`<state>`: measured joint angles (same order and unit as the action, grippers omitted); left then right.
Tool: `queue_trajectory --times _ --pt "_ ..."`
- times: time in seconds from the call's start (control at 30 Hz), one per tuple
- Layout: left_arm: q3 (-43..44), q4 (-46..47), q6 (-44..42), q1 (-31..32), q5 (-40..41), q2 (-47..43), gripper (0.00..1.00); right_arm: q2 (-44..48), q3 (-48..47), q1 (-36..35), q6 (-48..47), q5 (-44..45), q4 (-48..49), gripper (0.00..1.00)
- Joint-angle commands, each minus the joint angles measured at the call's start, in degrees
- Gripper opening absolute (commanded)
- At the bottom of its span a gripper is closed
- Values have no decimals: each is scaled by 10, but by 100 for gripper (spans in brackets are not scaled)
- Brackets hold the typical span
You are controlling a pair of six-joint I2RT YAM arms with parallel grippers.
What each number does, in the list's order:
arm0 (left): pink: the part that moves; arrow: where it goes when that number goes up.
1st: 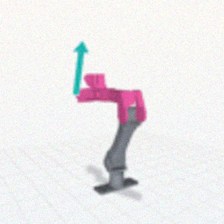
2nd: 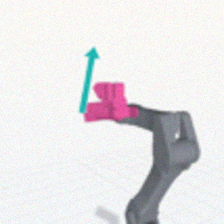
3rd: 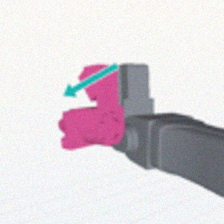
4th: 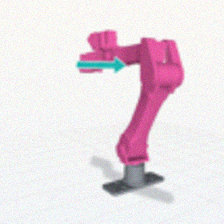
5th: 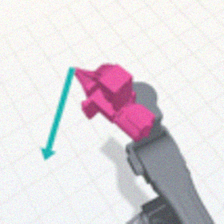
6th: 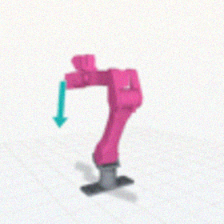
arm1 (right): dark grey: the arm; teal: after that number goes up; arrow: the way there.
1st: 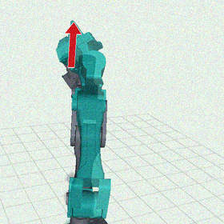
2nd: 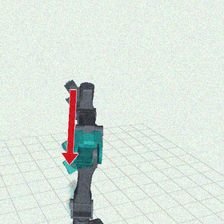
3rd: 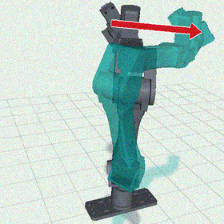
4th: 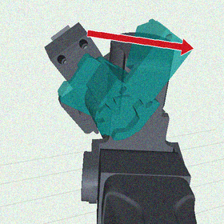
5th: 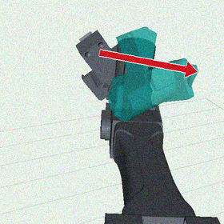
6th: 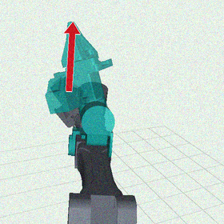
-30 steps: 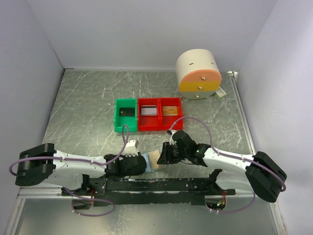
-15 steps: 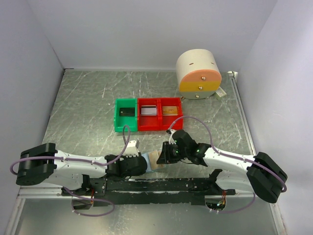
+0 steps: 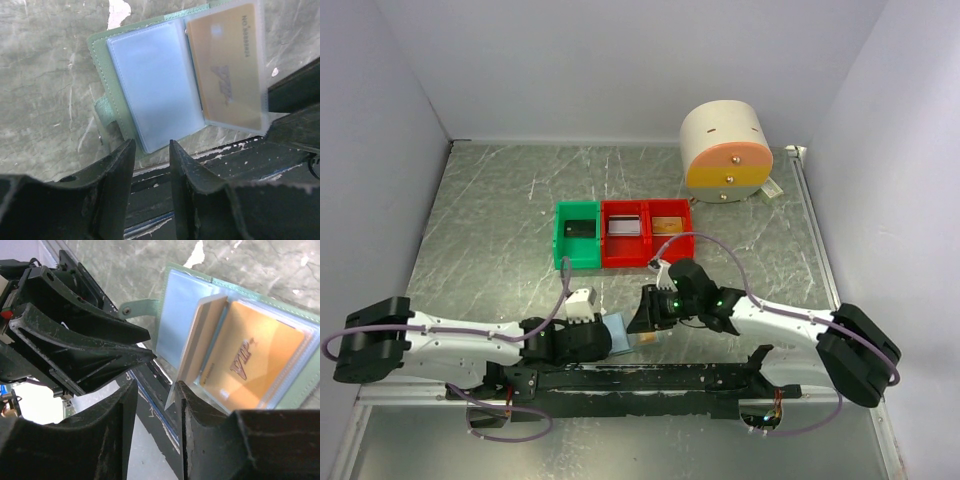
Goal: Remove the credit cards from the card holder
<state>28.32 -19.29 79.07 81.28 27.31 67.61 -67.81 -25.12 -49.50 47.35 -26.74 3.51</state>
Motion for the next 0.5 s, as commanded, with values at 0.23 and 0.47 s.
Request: queue_trajectory --times 0.23,0.47 --pt "17 -185 61 10 92 -124 61 -119 -74 -42 -7 -42 60 40" --pt "16 -216 65 9 98 -219 66 -115 -65 -64 12 -15 98 44"
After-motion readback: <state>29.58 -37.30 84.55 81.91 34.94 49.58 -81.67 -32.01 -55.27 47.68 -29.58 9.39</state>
